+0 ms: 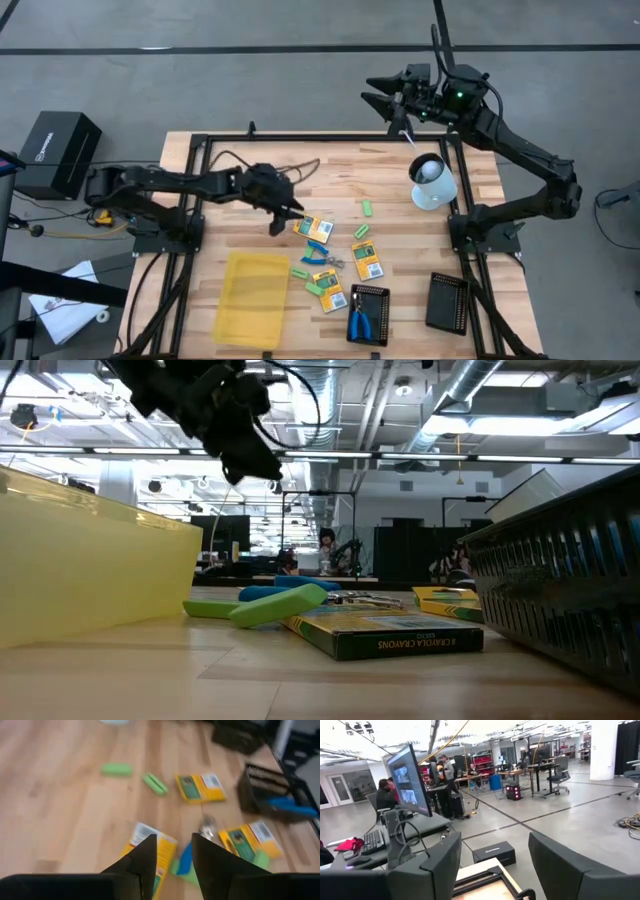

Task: Pick & Place School Supplies
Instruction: Put the blue hole puncher into the left black bin

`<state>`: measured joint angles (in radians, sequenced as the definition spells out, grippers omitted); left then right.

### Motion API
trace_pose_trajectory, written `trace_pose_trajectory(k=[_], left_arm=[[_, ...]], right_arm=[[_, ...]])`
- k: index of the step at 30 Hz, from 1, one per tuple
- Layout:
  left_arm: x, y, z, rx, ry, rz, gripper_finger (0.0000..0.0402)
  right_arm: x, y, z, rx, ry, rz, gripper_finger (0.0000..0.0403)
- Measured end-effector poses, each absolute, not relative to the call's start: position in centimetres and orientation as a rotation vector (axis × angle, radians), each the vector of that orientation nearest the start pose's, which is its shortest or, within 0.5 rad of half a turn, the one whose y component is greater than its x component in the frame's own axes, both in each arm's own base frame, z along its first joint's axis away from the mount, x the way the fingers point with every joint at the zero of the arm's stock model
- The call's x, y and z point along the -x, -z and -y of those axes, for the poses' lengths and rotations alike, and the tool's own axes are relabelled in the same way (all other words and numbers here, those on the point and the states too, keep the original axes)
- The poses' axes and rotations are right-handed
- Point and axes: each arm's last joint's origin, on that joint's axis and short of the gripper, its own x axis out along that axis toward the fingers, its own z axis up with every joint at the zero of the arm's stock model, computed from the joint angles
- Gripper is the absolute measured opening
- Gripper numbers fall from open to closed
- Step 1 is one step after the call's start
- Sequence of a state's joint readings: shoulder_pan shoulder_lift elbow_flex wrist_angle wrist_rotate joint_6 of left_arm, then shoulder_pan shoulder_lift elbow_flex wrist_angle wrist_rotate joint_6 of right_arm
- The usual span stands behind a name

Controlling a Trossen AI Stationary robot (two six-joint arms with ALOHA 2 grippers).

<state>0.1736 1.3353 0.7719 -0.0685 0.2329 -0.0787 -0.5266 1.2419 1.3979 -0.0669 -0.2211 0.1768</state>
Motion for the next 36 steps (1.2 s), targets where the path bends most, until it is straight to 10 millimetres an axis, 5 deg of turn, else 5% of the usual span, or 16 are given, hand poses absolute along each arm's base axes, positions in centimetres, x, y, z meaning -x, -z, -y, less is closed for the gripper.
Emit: trace_pose_trajectory(k=[13, 27, 36], left_arm=[[-29.2, -17.2, -0.6, 0.258, 0.113, -0.842, 0.0180], [-29.7, -16.2, 0.3, 0.177, 0.056, -0.860, 0.0196], [-33.2, -15.0, 0.5, 0.090, 0.122, -0.883, 0.0193]], right_arm=[[-23.1, -45.9, 12.5, -0.129, 0.227, 0.099, 0.0224], [-23.1, -45.9, 12.3, -0.112, 0.176, 0.093, 0.0224], [-23.0, -45.9, 12.5, -0.109, 0.184, 0.095, 0.0224]])
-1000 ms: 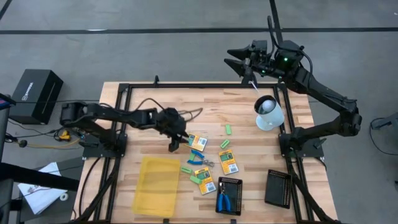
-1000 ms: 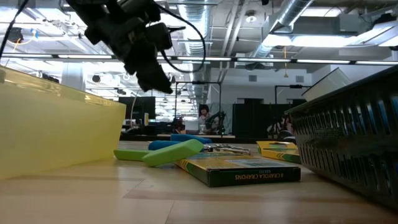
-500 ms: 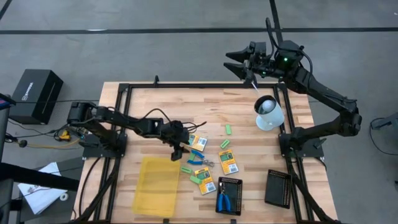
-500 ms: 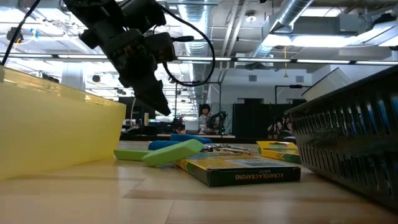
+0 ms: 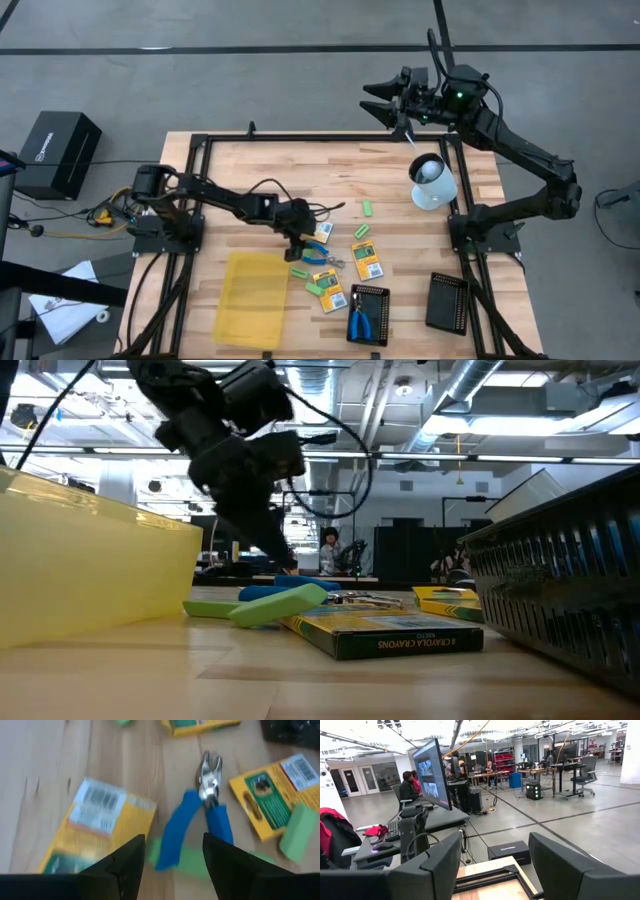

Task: Pick & Place School Supplies
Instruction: Put the blue hole puncher into the left black bin

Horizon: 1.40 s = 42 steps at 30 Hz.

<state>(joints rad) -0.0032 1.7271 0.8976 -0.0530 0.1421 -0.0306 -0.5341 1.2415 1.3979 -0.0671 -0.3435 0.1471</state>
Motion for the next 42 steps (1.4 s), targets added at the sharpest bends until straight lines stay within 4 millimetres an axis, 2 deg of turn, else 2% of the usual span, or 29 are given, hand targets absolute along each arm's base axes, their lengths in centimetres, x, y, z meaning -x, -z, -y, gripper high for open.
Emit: trace_pose_trajectory(k=[4, 10, 23, 27, 42], left_arm=[[-34.5, -15.0, 0.4, 0.063, 0.137, -0.879, 0.0193], [-34.5, -13.9, 0.6, 0.089, 0.181, -0.943, 0.0193], [-34.1, -13.7, 0.5, 0.074, 0.186, -0.990, 0.0188], [-34.0, -13.4, 0.5, 0.074, 0.186, -1.005, 0.0164], [-34.0, -13.2, 0.4, 0.086, 0.140, -1.015, 0.0027]], right_arm=[[-22.9, -45.9, 12.8, -0.108, 0.196, 0.095, 0.0224], [-22.8, -45.9, 12.9, -0.111, 0.203, 0.095, 0.0224], [-22.7, -45.9, 13.1, -0.108, 0.209, 0.096, 0.0224], [-22.7, -45.9, 13.1, -0.108, 0.209, 0.096, 0.0224], [-22.7, -45.9, 13.1, -0.108, 0.209, 0.096, 0.0224]])
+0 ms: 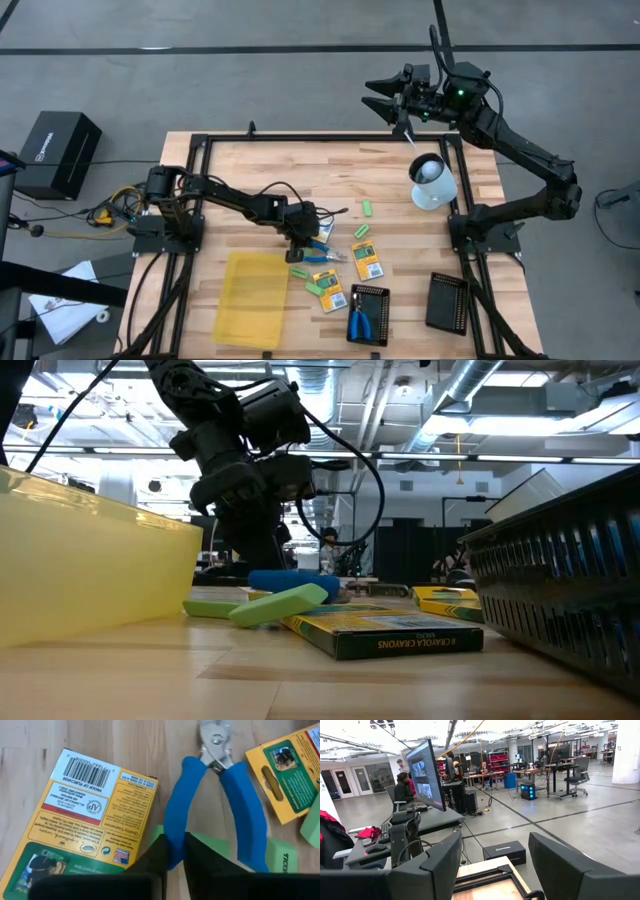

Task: Pick & Place School Supplies
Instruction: Put the blue hole puncher into the left black bin

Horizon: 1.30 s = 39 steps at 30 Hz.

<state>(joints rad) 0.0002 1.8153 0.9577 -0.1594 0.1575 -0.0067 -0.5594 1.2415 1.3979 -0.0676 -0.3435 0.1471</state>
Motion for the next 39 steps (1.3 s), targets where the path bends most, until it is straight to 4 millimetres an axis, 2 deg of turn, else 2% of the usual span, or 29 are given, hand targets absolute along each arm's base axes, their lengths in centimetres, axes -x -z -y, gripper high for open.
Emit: trace_pose_trajectory(k=[5, 9, 15, 21, 24, 30, 35, 39], left_arm=[[-34.4, -13.5, 0.4, 0.076, 0.113, -1.001, 0.0026], [-35.7, -15.1, -0.2, 0.051, 0.102, -0.932, 0.0026], [-37.7, -19.4, -1.9, 0.025, 0.078, -0.783, 0.0025], [-39.2, -23.7, -2.2, -0.179, 0.205, -0.669, 0.0025], [-39.3, -25.2, -2.2, -0.259, 0.248, -0.683, 0.0025], [-39.9, -26.7, -2.2, -0.365, 0.276, -0.644, 0.0023], [-39.9, -26.5, -1.7, -0.432, 0.326, -0.639, 0.0023], [-40.4, -25.3, -1.0, -0.426, 0.374, -0.655, 0.0023]], right_arm=[[-22.7, -45.9, 13.1, -0.108, 0.209, 0.096, 0.0224], [-22.9, -45.8, 13.2, -0.111, 0.210, 0.089, 0.0224], [-22.6, -45.8, 13.6, -0.109, 0.229, 0.092, 0.0224], [-22.2, -46.0, 14.3, -0.099, 0.251, 0.115, 0.0224], [-21.8, -46.4, 14.7, -0.076, 0.229, 0.147, 0.0224], [-21.2, -46.6, 15.4, -0.064, 0.263, 0.164, 0.0224], [-20.9, -46.6, 15.9, -0.063, 0.281, 0.165, 0.0224], [-20.8, -46.6, 16.0, -0.062, 0.287, 0.164, 0.0224]])
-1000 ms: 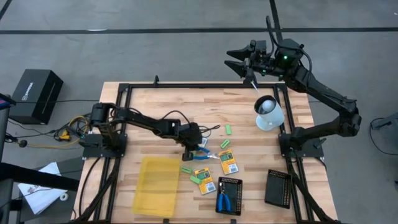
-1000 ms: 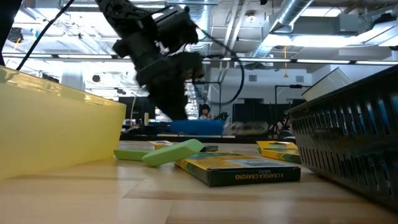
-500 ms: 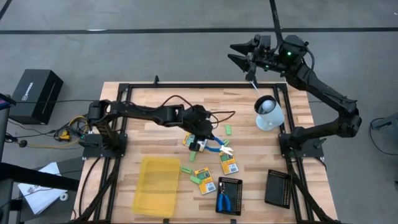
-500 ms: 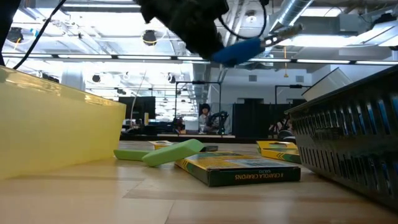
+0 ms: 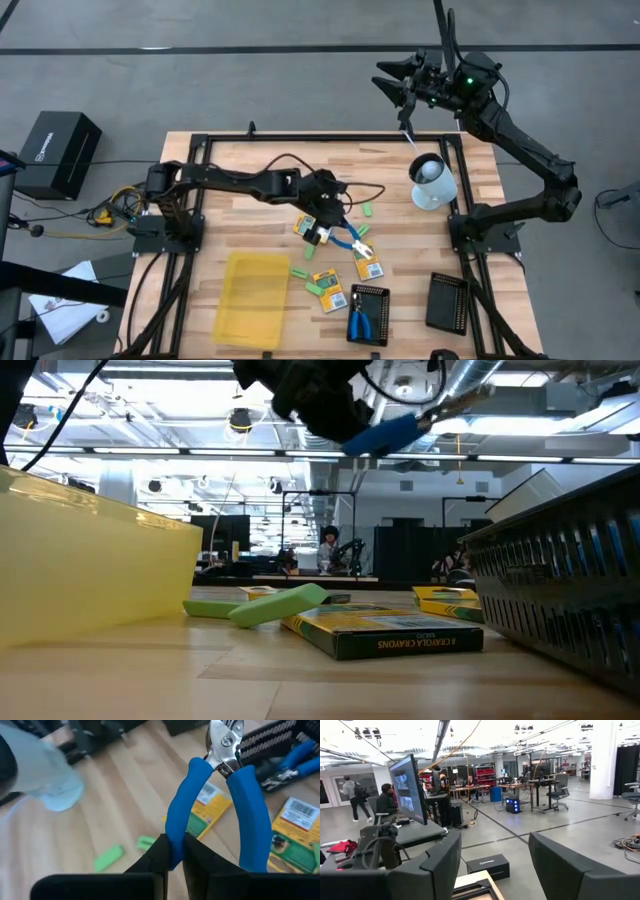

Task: Pick & Place School Supplies
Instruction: Put the blue hole puncher into the left black bin

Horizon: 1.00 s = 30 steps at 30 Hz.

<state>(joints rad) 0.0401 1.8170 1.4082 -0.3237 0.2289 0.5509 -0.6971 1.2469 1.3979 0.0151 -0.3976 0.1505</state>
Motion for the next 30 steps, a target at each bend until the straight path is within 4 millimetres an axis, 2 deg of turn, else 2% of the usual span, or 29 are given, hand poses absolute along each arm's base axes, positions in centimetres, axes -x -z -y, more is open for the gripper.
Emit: trace_pose_trajectory(k=[4, 15, 19, 30], left_arm=[[-41.6, -24.3, 0.7, -0.434, 0.423, -0.660, 0.0022], [-46.0, -23.2, 5.2, -0.494, 0.570, -0.595, 0.0021], [-46.7, -22.1, 6.4, -0.508, 0.602, -0.611, 0.0021], [-47.9, -21.6, 10.1, -0.552, 0.695, -0.578, 0.0020]], right_arm=[[-20.8, -46.5, 16.0, -0.064, 0.287, 0.161, 0.0224], [-20.9, -46.5, 15.9, -0.064, 0.269, 0.156, 0.0224], [-20.9, -46.5, 15.9, -0.060, 0.242, 0.152, 0.0224], [-20.9, -46.5, 15.8, -0.034, 0.232, 0.146, 0.0224]])
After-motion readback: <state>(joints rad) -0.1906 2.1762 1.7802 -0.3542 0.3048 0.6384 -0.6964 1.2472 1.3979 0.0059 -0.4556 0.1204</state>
